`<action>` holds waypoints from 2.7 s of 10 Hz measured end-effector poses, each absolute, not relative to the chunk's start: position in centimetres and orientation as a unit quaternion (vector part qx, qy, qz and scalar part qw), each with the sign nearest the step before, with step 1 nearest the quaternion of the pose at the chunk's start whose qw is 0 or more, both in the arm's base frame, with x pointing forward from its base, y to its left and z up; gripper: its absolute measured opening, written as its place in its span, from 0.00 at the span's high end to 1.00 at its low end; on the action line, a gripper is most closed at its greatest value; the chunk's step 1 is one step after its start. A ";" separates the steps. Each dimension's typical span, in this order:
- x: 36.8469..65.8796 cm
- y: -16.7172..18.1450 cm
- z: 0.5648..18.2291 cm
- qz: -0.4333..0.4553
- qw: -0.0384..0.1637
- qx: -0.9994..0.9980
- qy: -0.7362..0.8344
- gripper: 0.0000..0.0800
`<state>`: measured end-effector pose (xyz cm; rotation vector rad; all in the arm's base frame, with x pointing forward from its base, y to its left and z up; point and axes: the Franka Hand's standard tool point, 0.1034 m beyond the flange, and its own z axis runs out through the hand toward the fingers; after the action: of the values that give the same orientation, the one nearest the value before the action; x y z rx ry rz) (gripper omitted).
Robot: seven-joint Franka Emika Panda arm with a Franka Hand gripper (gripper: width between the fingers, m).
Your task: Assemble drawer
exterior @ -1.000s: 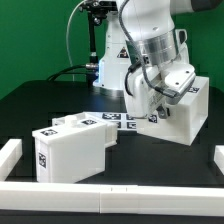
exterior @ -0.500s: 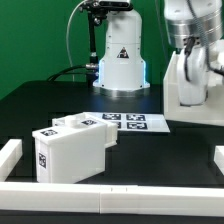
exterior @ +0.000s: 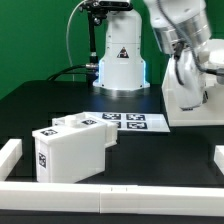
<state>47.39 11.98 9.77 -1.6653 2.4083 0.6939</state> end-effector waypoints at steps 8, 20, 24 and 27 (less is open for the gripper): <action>51.5 10.8 11.2 0.215 0.235 -0.566 0.761 0.96; 50.0 10.4 9.7 0.304 0.417 -0.593 0.618 0.96; 50.2 10.6 9.4 0.290 0.406 -0.607 0.618 0.96; 50.2 10.3 9.7 0.281 0.425 -0.622 0.595 0.96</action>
Offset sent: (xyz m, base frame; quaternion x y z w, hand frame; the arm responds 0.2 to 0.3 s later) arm 0.0414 0.0105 0.0251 0.1362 -0.1003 -0.0373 0.9849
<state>50.22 10.26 9.73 -1.5565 1.4869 0.7018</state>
